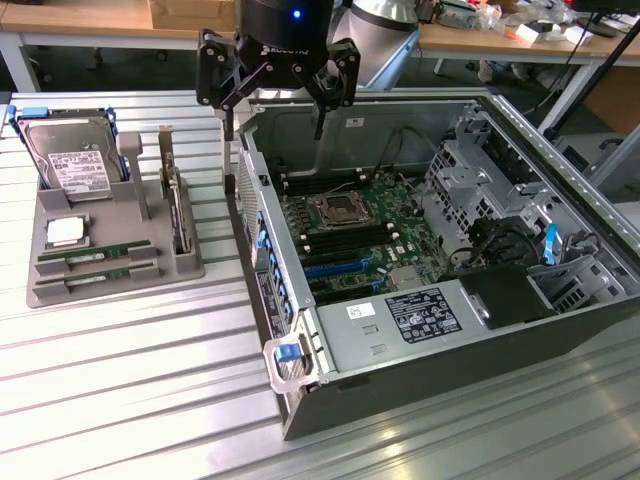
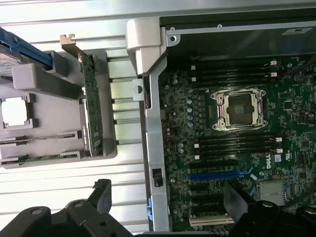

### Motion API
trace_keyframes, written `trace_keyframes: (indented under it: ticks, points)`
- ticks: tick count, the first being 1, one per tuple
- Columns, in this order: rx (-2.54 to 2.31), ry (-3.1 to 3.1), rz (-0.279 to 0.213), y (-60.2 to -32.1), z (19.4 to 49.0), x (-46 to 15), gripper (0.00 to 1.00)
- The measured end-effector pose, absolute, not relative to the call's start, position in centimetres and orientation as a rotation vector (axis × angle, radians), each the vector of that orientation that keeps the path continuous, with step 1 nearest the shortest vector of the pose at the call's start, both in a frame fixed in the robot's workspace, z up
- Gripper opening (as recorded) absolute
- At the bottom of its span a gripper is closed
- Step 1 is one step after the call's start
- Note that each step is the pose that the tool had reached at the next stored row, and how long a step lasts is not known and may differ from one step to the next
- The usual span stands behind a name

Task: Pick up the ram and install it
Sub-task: 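Reach for the ram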

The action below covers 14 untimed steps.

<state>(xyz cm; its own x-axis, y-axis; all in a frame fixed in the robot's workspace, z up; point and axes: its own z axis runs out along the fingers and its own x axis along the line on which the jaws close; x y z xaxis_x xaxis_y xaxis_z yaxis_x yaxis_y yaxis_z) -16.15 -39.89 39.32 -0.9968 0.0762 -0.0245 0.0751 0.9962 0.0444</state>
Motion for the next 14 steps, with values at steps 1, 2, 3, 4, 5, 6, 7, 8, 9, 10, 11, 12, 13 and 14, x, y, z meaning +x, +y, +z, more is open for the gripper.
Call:
trace_keyframes:
  ticks: [1,2,3,4,5,6,7,8,9,10,11,12,13,14]
  points:
    - [0.118,3.112,0.068,-39.89,39.32,-16.18,0.99]
    - [0.118,3.113,0.068,-39.89,39.32,-16.22,0.99]
    - [0.118,3.112,0.068,-39.89,39.32,-16.29,0.99]
    - [0.118,3.112,0.068,-39.89,39.32,-16.33,0.99]
    - [0.118,3.112,0.068,-39.89,39.32,-16.4,0.99]
    - [0.118,3.112,0.068,-39.89,39.32,-16.45,0.99]
    - [0.118,3.112,0.068,-39.89,39.32,-16.48,0.99]
    - [0.118,3.112,0.068,-39.89,39.32,-16.51,0.99]
    - [0.118,3.113,0.068,-39.89,39.32,-16.55,0.99]
    - [0.118,3.112,0.068,-39.89,39.32,-16.6,0.99]
    - [0.118,3.113,0.068,-39.89,39.32,-16.66,0.99]
    - [0.118,3.112,0.068,-39.89,39.32,-16.73,0.99]
    - [0.118,3.112,0.068,-39.89,39.32,-16.78,0.99]
    - [0.118,3.113,0.068,-39.89,39.32,-16.84,0.99]
